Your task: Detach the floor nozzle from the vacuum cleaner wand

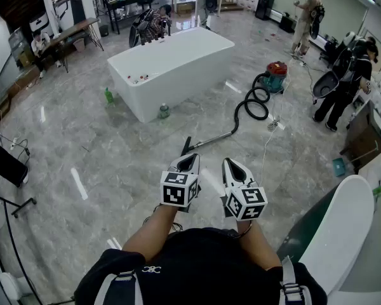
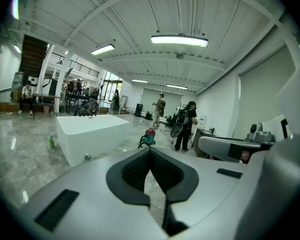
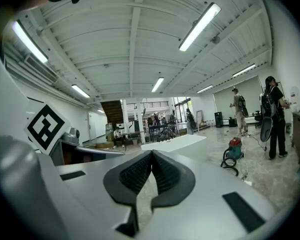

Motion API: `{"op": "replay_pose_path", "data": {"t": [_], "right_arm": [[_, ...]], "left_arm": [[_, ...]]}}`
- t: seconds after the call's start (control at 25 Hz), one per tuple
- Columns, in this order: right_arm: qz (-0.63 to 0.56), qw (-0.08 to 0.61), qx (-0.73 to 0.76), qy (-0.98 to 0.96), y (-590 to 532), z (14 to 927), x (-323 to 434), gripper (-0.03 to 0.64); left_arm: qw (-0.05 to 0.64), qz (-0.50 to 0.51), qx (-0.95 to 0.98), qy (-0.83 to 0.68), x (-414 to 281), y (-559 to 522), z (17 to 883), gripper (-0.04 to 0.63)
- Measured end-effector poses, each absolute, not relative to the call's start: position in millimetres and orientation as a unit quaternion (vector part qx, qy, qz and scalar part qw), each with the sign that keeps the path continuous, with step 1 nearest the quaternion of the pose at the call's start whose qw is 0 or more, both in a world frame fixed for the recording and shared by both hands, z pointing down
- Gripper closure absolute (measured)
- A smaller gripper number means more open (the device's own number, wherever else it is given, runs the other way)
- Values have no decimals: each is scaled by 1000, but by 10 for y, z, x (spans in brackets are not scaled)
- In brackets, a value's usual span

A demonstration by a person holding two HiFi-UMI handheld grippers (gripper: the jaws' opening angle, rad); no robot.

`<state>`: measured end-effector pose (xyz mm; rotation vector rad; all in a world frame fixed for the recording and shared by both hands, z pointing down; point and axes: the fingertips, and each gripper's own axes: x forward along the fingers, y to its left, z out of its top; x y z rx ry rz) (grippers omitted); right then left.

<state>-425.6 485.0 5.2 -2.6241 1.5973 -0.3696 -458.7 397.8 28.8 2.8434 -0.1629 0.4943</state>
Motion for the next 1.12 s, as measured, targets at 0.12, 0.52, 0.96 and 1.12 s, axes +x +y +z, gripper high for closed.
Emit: {"op": "replay_pose_path", "data": {"t": [0.12,0.52,0.96,1.12], "right_arm": [[-124,19,-846,518,4755,126,-4255,602],[-117,22,-838,532,4334,271,-3892,602],[-102,32,-821,561,4001,22,-2394,601],[-103,34,-822,558,4030,-5,-1748,603]], "left_arm": [[126,175,975,-59,-4557,3872,359,589],[117,187,973,-72,-4233,3484,567,589],[117,188,970,-103,-2877,3168,404,589],[113,196,969,-95,-2231,3230,423,589]]}}
